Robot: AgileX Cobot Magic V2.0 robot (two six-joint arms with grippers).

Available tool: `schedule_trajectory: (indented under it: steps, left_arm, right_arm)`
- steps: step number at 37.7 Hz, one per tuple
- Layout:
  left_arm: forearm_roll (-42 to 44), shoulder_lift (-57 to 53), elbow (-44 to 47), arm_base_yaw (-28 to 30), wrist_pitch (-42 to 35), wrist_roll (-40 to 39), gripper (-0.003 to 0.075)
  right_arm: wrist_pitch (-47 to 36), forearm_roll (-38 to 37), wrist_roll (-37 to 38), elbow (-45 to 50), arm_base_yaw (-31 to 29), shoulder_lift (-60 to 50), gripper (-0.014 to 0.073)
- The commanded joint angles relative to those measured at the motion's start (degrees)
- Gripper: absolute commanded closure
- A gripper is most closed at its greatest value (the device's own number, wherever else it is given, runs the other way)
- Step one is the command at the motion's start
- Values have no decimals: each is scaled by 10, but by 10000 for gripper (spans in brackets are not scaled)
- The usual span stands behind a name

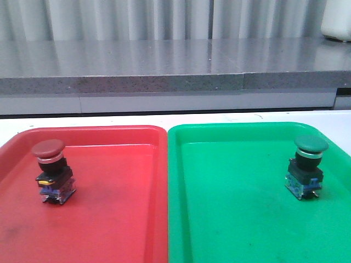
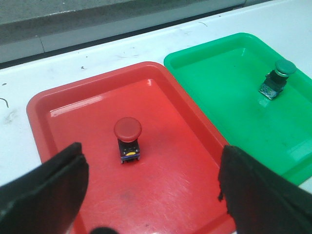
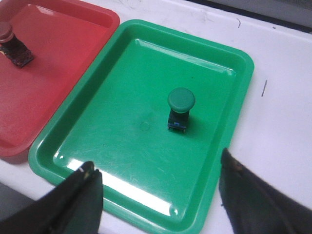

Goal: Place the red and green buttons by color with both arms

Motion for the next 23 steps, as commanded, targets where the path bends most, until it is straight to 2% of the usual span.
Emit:
schedule_trajectory:
  steps: [1,4,5,11,13,23]
  left_arm:
    - [-7,3,-15,-5,-41,-2,307]
    - [-7,3,-15,-5,-39,-2,429]
    - [-7,3,-15,-5,-39,-2,493]
    - [-7,3,-15,-5,-40,-2,727]
    - [-7,3,-15,-5,-40,-2,741]
    - [-7,3,-15,-5,-40,-2,740]
  right_arm:
    - [-29,-1,1,-15,-2,-1,137]
    - [-26,-1,1,-15,-2,-1,266]
    - [-25,-1,1,-15,-2,-1,323]
    - [-25,-1,1,-15,-2,-1,613]
    - [-25,-1,1,-15,-2,-1,668]
    - [-25,-1,1,-15,-2,-1,664]
